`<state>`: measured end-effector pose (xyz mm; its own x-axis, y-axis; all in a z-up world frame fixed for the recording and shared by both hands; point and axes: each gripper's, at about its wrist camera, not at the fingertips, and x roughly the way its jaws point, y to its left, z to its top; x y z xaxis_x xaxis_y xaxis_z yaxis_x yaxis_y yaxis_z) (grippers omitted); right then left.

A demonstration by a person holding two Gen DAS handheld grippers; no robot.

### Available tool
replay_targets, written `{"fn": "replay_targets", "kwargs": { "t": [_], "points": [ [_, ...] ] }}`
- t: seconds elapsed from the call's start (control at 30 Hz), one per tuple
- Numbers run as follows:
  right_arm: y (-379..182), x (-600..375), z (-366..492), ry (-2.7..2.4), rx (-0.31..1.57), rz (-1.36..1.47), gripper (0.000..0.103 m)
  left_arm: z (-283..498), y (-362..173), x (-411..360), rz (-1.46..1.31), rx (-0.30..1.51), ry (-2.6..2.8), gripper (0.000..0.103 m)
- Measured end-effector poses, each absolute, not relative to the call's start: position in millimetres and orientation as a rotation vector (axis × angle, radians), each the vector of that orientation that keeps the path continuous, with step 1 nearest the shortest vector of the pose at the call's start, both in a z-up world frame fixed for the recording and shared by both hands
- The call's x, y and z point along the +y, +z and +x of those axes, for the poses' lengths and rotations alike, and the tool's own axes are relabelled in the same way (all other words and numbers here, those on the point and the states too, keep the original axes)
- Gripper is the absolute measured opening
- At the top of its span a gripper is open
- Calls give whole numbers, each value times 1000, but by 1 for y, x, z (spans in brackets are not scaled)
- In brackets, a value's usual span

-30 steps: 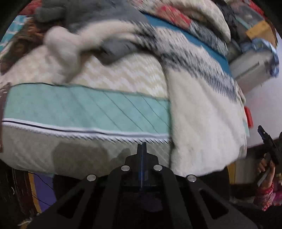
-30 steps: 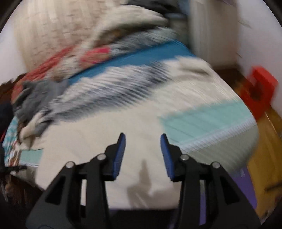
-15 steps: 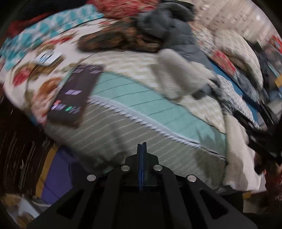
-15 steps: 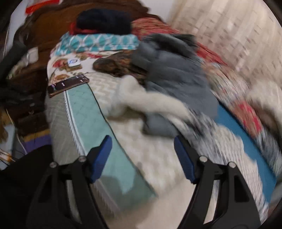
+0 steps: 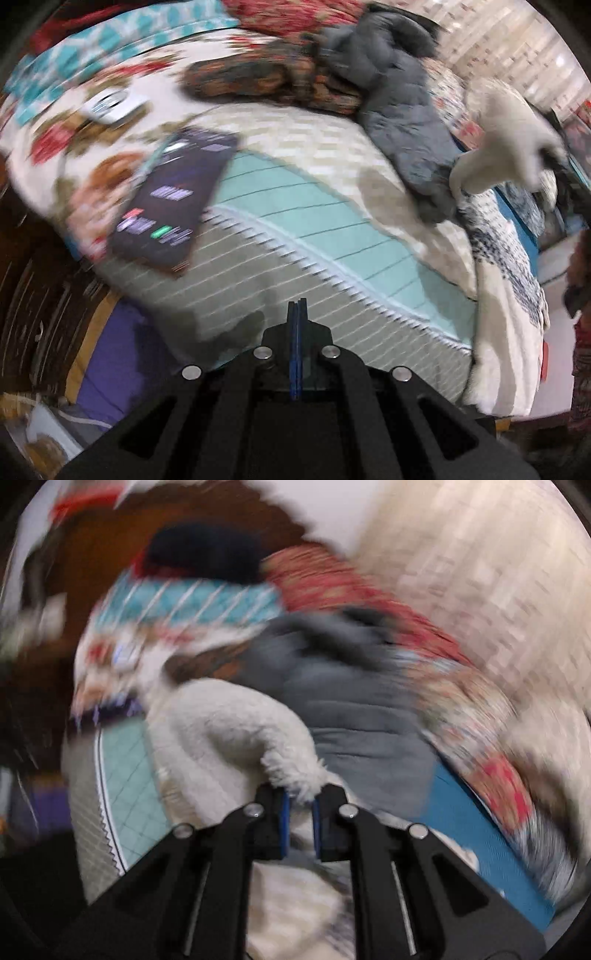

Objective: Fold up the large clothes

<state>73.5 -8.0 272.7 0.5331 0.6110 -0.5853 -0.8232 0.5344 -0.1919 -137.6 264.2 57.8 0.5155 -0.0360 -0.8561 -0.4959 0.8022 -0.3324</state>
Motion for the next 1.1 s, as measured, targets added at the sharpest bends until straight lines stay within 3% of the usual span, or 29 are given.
{"fn": "replay_targets", "kwargs": {
  "t": [0.1, 0.17, 0.23, 0.47, 0.67, 0.97, 1.0, 1.1],
  "points": [
    [299, -120, 133, 760, 548, -291, 11, -94, 71, 236, -539, 1009, 214, 34],
    [294, -203, 165, 684, 613, -160, 24, -54, 86, 208, -492, 1008, 136, 34],
    [274, -277, 175, 551, 649, -67, 73, -14, 99, 177, -450, 1002, 54, 34],
    [191, -433, 161, 280, 787, 297, 74, 137, 107, 73, -326, 1027, -132, 34],
    [162, -407, 180, 316, 861, 233, 74, 231, 74, 20, -288, 1089, -112, 34],
    [120, -323, 334, 269, 987, -98, 74, 260, 35, 34, -385, 1166, -30, 34],
    [108, -317, 345, 276, 1023, -103, 73, 261, 33, 37, -390, 1171, -28, 34],
    [88, -307, 359, 344, 1128, -101, 5, 267, 24, 34, -375, 1196, -20, 34]
  ]
}}
